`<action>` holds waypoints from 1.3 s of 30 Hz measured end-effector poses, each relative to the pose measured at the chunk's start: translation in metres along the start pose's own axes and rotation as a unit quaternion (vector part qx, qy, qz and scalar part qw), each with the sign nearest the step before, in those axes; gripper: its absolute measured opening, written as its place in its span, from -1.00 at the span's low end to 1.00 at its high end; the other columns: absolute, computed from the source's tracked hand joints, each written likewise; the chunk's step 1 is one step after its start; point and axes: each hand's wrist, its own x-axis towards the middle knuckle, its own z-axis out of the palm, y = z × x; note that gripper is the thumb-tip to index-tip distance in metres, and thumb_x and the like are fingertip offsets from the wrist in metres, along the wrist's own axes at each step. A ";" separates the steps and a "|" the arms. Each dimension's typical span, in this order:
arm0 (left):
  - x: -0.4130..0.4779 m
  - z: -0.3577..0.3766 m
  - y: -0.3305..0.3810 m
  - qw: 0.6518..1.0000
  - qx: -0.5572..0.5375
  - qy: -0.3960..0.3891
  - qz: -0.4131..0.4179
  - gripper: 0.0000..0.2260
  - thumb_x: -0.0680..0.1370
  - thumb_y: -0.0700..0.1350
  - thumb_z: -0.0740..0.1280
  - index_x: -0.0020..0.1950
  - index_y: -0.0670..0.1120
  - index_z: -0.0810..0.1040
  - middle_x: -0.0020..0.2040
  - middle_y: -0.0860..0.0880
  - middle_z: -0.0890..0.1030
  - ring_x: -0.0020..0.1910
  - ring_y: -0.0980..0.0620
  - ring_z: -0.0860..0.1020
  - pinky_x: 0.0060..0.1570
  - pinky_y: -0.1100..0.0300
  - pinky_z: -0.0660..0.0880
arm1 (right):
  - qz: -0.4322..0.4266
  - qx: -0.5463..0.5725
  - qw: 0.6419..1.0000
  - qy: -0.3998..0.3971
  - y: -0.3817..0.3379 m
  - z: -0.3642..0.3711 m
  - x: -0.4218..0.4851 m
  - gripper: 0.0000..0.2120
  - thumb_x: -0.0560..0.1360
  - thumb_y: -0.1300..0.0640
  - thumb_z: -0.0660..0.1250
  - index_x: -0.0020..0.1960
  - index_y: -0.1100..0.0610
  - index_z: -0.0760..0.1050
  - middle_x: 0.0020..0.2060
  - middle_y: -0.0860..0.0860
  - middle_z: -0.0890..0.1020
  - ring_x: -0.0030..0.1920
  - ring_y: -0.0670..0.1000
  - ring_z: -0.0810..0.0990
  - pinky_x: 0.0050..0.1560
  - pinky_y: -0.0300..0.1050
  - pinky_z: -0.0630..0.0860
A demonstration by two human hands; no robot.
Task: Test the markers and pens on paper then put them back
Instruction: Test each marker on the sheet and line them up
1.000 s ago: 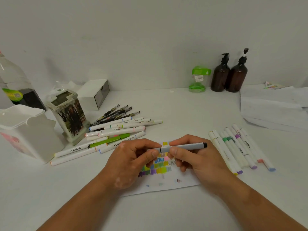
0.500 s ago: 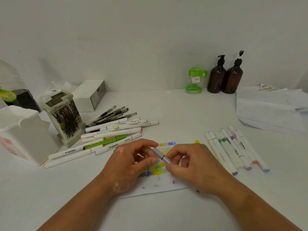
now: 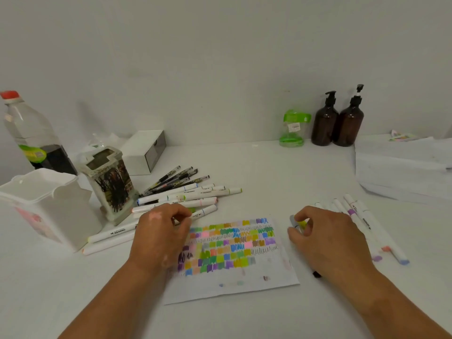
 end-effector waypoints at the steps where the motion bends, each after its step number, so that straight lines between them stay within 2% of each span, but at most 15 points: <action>1: 0.003 0.000 -0.005 0.999 0.016 0.008 -0.028 -0.89 0.51 -0.11 0.47 0.01 0.06 0.68 -0.10 0.13 0.65 -0.14 0.17 0.57 -0.05 0.27 0.57 | -0.009 0.027 1.000 0.001 -0.003 0.001 -0.002 -0.87 0.43 -0.15 0.44 -0.06 -0.17 0.58 -0.38 -0.20 0.58 -0.30 -0.18 0.52 -0.37 -0.26 0.32; 3: 0.005 0.000 -0.012 0.997 0.048 -0.002 -0.064 -0.86 0.52 -0.09 0.46 0.08 0.05 0.68 -0.02 0.08 0.66 -0.06 0.11 0.58 0.08 0.07 0.61 | -0.030 0.071 0.997 -0.008 -0.011 0.003 -0.007 -0.89 0.41 -0.10 0.48 -0.14 -0.19 0.56 -0.43 -0.20 0.56 -0.32 -0.21 0.52 -0.35 -0.25 0.35; 5: 0.006 0.002 -0.014 0.993 0.090 -0.031 -0.065 -0.81 0.53 -0.05 0.45 0.14 0.06 0.67 0.03 0.07 0.65 0.00 0.07 0.57 0.15 -0.01 0.56 | -0.054 0.090 0.994 -0.023 -0.018 0.005 -0.011 -0.86 0.40 -0.09 0.51 -0.19 -0.22 0.53 -0.45 -0.20 0.55 -0.34 -0.22 0.52 -0.34 -0.25 0.38; 9: 0.009 0.005 -0.013 0.985 0.149 -0.065 -0.053 -0.77 0.56 0.01 0.40 0.22 0.12 0.62 0.10 0.08 0.62 0.12 0.04 0.53 0.24 -0.03 0.45 | -0.098 0.107 0.989 -0.029 -0.024 0.009 -0.016 -0.89 0.42 -0.06 0.51 -0.18 -0.18 0.58 -0.45 -0.17 0.55 -0.35 -0.17 0.50 -0.28 -0.16 0.48; 12: 0.009 0.008 -0.011 0.988 0.124 -0.083 -0.040 -0.77 0.60 -0.02 0.35 0.25 0.10 0.61 0.11 0.08 0.57 0.14 0.06 0.50 0.26 0.00 0.43 | -0.114 0.121 0.986 -0.030 -0.025 0.010 -0.017 -0.91 0.42 -0.05 0.52 -0.16 -0.16 0.61 -0.44 -0.15 0.56 -0.33 -0.14 0.51 -0.22 -0.12 0.52; 14: 0.008 0.007 -0.005 0.996 0.054 -0.064 -0.031 -0.78 0.60 -0.06 0.36 0.24 0.07 0.60 0.06 0.11 0.54 0.06 0.12 0.50 0.19 0.10 0.49 | -0.118 0.129 0.984 -0.033 -0.025 0.009 -0.017 -0.90 0.43 -0.05 0.52 -0.16 -0.17 0.60 -0.44 -0.16 0.56 -0.33 -0.15 0.50 -0.23 -0.18 0.50; 17: 0.001 0.004 0.010 0.994 -0.082 -0.052 -0.046 -0.84 0.59 -0.06 0.36 0.11 0.20 0.55 -0.05 0.18 0.55 -0.07 0.17 0.52 -0.11 0.34 0.45 | -0.123 0.149 0.980 -0.041 -0.024 0.009 -0.018 -0.88 0.43 -0.05 0.51 -0.18 -0.20 0.58 -0.42 -0.19 0.58 -0.34 -0.16 0.51 -0.26 -0.30 0.43; 19: -0.005 0.002 0.022 0.972 -0.205 -0.085 -0.080 -0.86 0.60 -0.06 0.35 0.04 0.22 0.53 -0.05 0.15 0.62 -0.03 0.17 0.57 -0.10 0.30 0.48 | -0.133 0.174 0.975 -0.047 -0.026 0.008 -0.019 -0.90 0.41 -0.03 0.52 -0.18 -0.19 0.61 -0.35 -0.24 0.61 -0.30 -0.14 0.54 -0.28 -0.39 0.38; 23: -0.017 0.003 0.042 0.875 -0.440 -0.177 -0.096 -0.78 0.57 -0.28 0.37 0.17 -0.05 0.49 0.03 -0.02 0.72 0.05 0.01 0.66 0.07 0.08 0.60 | -0.166 0.241 0.954 -0.064 -0.032 0.006 -0.022 -0.88 0.38 -0.09 0.51 -0.11 -0.15 0.62 -0.23 -0.30 0.64 -0.29 -0.07 0.57 -0.24 -0.37 0.45; 26: -0.021 0.007 0.045 0.825 -0.518 -0.203 -0.106 -0.67 0.46 -0.31 0.47 0.16 -0.17 0.48 0.03 -0.16 0.71 0.07 -0.15 0.67 0.05 0.04 0.63 | -0.161 0.309 0.931 -0.107 -0.036 0.004 -0.024 -0.72 0.31 -0.26 0.43 -0.03 -0.23 0.53 -0.16 -0.28 0.68 -0.25 -0.09 0.62 -0.36 -0.42 0.44; 30: -0.023 0.013 0.040 0.796 -0.549 -0.243 -0.075 -0.70 0.35 -0.20 0.59 -0.03 -0.12 0.55 0.04 -0.25 0.68 0.07 -0.24 0.66 0.10 -0.05 0.62 | -0.167 0.354 0.911 -0.126 -0.038 0.006 -0.026 -0.70 0.42 -0.03 0.56 0.05 -0.24 0.53 -0.22 -0.23 0.70 -0.33 -0.17 0.56 -0.42 -0.44 0.43; 32: -0.020 0.013 0.038 0.801 -0.547 -0.233 -0.071 -0.71 0.30 -0.13 0.61 -0.06 -0.06 0.60 0.02 -0.24 0.69 0.06 -0.24 0.66 0.09 -0.04 0.61 | -0.163 0.348 0.918 -0.095 -0.035 0.005 -0.024 -0.75 0.43 0.04 0.57 0.00 -0.22 0.59 -0.24 -0.18 0.68 -0.38 -0.18 0.51 -0.37 -0.46 0.36; 35: -0.015 0.008 0.031 0.815 -0.544 -0.179 -0.088 -0.71 0.31 -0.16 0.63 -0.05 -0.03 0.62 0.02 -0.18 0.70 0.09 -0.16 0.67 0.10 -0.03 0.59 | -0.123 0.372 0.917 -0.076 -0.025 0.002 -0.018 -0.83 0.37 -0.07 0.48 -0.04 -0.16 0.65 -0.27 -0.08 0.67 -0.41 -0.11 0.49 -0.41 -0.30 0.37; 37: -0.015 0.005 0.030 0.871 -0.460 -0.158 -0.068 -0.76 0.36 -0.13 0.57 -0.03 0.06 0.63 0.02 -0.04 0.71 0.04 -0.03 0.68 0.06 0.05 0.63 | -0.096 0.397 0.910 -0.074 -0.021 0.001 -0.014 -0.84 0.35 -0.05 0.44 -0.07 -0.14 0.66 -0.27 -0.07 0.69 -0.31 0.00 0.60 -0.33 -0.09 0.51; 39: -0.020 0.007 0.031 0.939 -0.307 -0.155 -0.005 -0.74 0.46 -0.09 0.50 0.06 0.21 0.61 0.00 0.16 0.67 -0.01 0.14 0.64 -0.04 0.26 0.61 | -0.082 0.414 0.904 -0.073 -0.018 0.000 -0.012 -0.87 0.35 0.01 0.44 -0.11 -0.13 0.66 -0.27 -0.07 0.70 -0.24 0.02 0.65 -0.28 -0.09 0.56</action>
